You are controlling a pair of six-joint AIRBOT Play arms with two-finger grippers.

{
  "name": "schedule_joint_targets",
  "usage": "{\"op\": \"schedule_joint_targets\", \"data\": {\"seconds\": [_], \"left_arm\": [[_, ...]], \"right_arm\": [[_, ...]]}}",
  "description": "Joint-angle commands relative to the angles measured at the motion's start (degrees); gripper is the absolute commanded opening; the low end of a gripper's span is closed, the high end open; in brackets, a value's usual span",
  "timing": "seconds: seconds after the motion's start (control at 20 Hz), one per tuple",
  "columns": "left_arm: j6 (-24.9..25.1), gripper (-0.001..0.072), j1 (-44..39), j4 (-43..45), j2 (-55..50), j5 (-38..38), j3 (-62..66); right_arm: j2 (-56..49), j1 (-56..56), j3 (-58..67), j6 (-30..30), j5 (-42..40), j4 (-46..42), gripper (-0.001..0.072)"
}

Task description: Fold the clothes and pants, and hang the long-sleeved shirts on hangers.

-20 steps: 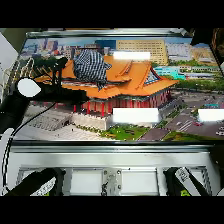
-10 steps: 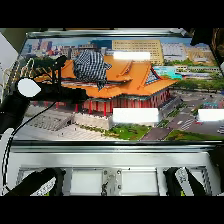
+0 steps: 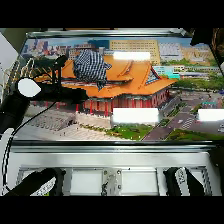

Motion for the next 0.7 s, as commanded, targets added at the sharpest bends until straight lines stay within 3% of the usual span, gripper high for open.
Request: {"op": "schedule_joint_targets", "data": {"seconds": [0.0,0.15,0.25,0.3,0.45,0.65], "left_arm": [[0.31,0.0015,-0.04,0.02,-0.04,0.04,0.02],[0.31,0.0015,-0.04,0.02,-0.04,0.02,0.02],[0.31,0.0015,-0.04,0.04,-0.04,0.02,0.02],[0.31,0.0015,-0.04,0.02,-0.04,-0.07,0.02],[0.35,0.0015,-0.04,0.04,-0.04,-0.17,0.02],[0.96,0.0015,-0.04,0.04,-0.04,-0.33,0.02]], "right_arm": [[3.13,3.45,0.00,-0.22,7.32,0.37,0.0471],[4.26,10.19,-0.02,-0.28,9.90,2.54,0.0471],[3.63,15.41,-0.35,-5.38,9.92,11.56,0.0471],[2.93,18.21,-0.70,-10.71,9.81,18.34,0.0471],[-0.94,28.24,-1.53,-33.94,5.38,42.99,0.0471],[-8.44,41.48,-1.53,-60.72,-8.66,66.82,0.0471]]}}
